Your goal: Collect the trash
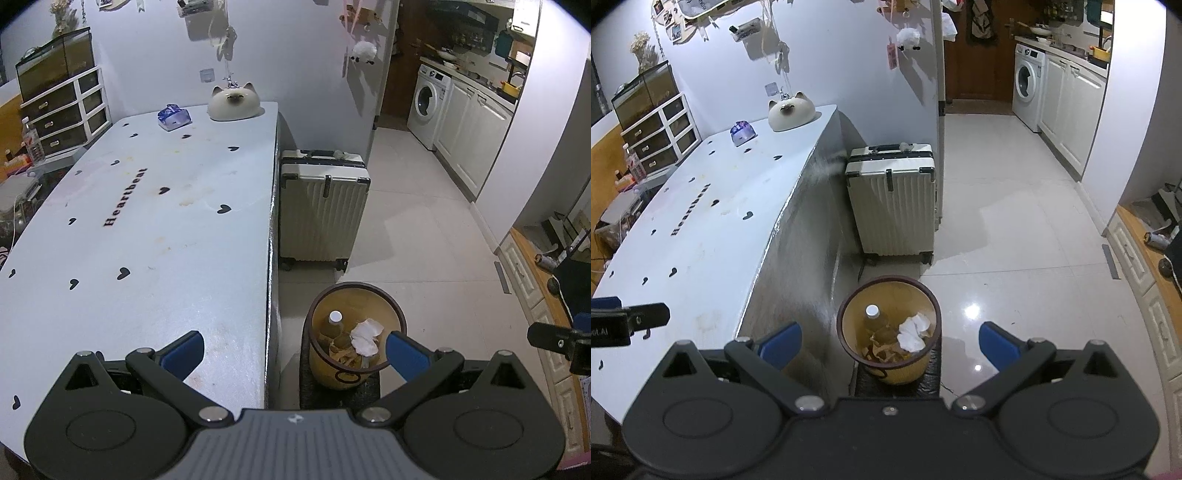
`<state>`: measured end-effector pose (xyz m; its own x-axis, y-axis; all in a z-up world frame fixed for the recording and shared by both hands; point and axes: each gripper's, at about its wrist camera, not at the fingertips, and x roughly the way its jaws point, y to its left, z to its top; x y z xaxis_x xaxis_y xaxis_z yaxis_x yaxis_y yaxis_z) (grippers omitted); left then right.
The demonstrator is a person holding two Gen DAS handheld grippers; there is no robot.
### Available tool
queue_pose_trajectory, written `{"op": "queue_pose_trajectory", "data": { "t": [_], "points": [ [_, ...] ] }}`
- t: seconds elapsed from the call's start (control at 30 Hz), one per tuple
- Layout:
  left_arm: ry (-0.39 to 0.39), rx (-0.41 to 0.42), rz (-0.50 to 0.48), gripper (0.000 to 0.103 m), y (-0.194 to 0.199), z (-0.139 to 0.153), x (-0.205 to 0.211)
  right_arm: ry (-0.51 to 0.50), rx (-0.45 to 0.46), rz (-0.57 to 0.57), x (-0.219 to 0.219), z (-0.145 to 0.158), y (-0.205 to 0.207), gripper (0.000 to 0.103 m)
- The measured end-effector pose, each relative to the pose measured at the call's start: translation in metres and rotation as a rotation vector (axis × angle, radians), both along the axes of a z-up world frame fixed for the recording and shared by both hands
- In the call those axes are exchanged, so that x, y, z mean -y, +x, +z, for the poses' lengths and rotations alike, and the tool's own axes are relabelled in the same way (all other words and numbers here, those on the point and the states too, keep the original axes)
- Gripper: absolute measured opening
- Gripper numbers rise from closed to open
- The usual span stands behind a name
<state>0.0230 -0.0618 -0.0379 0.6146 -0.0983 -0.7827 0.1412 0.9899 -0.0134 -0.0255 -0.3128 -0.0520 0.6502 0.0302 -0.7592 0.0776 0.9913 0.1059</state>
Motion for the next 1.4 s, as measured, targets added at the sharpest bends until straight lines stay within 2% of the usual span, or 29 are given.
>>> {"op": "queue_pose_trajectory", "data": {
  "t": [0.43, 1.4],
  "points": [
    [0.015, 0.003, 0.006, 0.103, -0.014, 0.001, 0.009, -0.02, 0.027, -0.009, 0.007, 0.007, -0.017, 0.103],
    [0.018, 0.005, 0.016, 0.103, -0.013, 0.004, 0.005, -0.015, 0.025, -0.003, 0.007, 0.008, -0.014, 0.103]
  ]
}}
